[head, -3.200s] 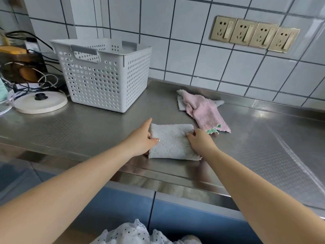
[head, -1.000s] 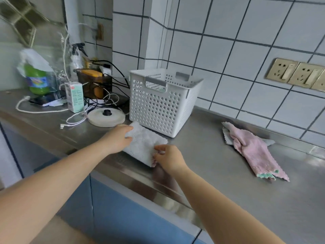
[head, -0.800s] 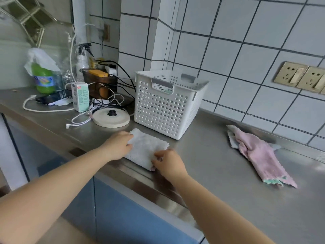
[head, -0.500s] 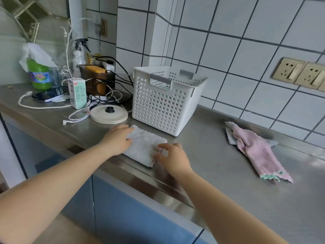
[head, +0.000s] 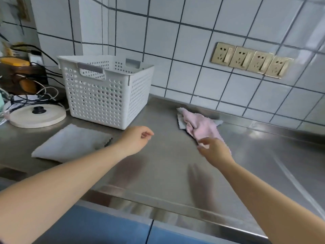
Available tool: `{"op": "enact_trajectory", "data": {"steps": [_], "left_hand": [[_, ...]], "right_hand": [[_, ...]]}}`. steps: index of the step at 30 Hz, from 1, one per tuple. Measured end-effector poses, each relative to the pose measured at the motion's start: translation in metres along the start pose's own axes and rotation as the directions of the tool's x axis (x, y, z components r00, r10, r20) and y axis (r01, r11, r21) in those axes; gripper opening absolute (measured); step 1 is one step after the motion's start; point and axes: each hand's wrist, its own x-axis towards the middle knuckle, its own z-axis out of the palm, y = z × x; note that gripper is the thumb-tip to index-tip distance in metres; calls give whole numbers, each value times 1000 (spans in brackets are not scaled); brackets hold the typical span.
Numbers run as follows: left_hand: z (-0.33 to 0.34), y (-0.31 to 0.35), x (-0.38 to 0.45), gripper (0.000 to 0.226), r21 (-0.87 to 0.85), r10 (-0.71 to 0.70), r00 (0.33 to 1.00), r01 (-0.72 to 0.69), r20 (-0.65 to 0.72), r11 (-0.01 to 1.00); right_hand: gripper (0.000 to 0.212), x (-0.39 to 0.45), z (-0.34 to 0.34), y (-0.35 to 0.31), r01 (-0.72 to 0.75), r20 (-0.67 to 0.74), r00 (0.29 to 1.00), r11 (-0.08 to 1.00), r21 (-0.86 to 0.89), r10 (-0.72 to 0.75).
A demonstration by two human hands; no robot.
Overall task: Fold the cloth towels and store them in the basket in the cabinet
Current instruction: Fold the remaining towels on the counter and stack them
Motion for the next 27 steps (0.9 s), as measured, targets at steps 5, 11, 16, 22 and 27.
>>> {"op": "enact_trajectory", "data": {"steps": [5,11,16,22,27], "left_hand": [[66,44,23,10,-125,-46,990,63,131,990],[127,96,43,33,-155,-36,969,76,246,985],[153,118,55,55,-66,-38,967,57,251,996],[164,121,72,47,210,18,970,-70,242,975],[159,114,77,10,230,80,981,-121,179,966]], "right_hand": [[39,12,-28,66,-54,-83,995,996,-78,47],[38,26,-19,89,-32,-54,998,999,-39,30],[21,41,-6,86,-14,-85,996,999,43,18],[13,58,-13,79,29,-131,991,990,136,-11],[31,49,-16,85,74,41,996,997,3,-74]]}}
